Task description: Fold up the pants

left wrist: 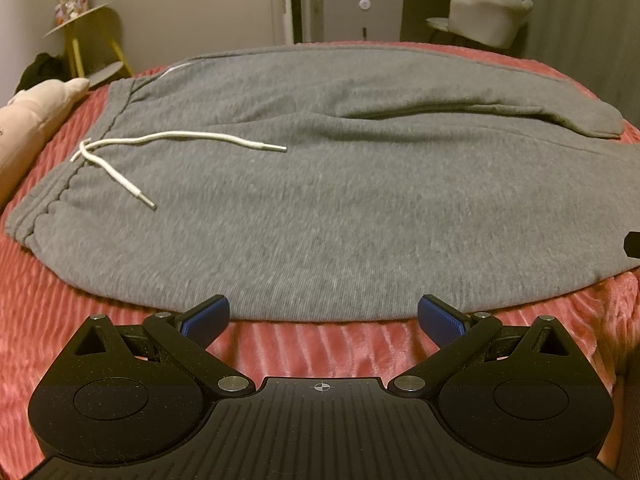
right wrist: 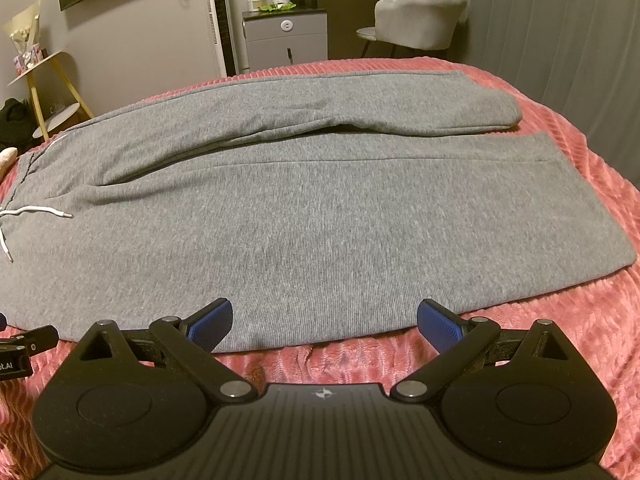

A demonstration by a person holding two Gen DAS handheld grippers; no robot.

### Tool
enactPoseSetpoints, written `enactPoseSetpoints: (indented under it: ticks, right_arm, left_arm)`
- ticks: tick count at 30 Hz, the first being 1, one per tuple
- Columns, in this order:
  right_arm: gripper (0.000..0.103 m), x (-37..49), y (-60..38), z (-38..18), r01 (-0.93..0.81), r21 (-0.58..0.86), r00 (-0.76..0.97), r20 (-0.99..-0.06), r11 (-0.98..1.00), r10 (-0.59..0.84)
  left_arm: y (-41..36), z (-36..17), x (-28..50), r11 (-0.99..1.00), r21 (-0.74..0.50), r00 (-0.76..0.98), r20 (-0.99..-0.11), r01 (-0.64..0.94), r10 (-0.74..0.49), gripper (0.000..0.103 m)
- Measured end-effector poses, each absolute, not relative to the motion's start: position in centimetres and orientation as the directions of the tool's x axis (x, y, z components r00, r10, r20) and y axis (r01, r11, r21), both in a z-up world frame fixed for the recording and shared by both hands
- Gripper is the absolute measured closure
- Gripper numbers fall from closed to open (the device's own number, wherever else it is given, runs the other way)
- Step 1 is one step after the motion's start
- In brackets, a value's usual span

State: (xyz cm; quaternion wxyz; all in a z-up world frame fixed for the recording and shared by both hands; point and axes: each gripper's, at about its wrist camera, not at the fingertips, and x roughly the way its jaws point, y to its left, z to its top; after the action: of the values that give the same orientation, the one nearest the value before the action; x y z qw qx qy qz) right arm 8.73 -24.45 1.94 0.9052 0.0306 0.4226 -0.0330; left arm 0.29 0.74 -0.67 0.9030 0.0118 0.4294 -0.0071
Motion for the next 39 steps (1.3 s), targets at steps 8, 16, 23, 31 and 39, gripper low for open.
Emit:
enactPoseSetpoints:
  ticks: [8, 16, 23, 31, 39]
  right_arm:
    - [0.004, 8.7, -24.5, 1.9, 0.086, 0.032, 0.64, -0.768, 0.996, -0.031]
    - [0.004, 8.6, -24.5, 2.1, 0.086, 0.044, 0.642, -0.767, 0.995, -0.021]
    - [0.004, 8.4, -24.6, 2.4, 0.082, 0.06, 0.641, -0.768, 0.995, -0.007]
    - [0.004, 8.8, -25.4, 2.3, 0.094, 0.133, 0.606, -0.794, 0.987, 0.049]
    - [0.004, 10.2, -26.7, 1.7, 0.108, 0.218, 0.563, -0.817, 0.97, 0.121]
  left_arm:
    - [0.7, -0.7, 0.4, 1.0, 0.017, 0.624, -0.781, 0.019, 0.001, 0.0]
    - [0.6, -0.7, 0.5, 1.0, 0.018, 0.621, -0.784, 0.014, 0.005, 0.0]
    - [0.6, -0.9, 0.7, 1.0, 0.024, 0.614, -0.789, 0.011, 0.012, 0.0]
    - [0.6, -0.8, 0.8, 1.0, 0.023, 0.61, -0.792, 0.008, 0.014, 0.0]
    - [0.5, -0.9, 1.6, 0.999, 0.053, 0.596, -0.801, -0.009, 0.048, 0.0]
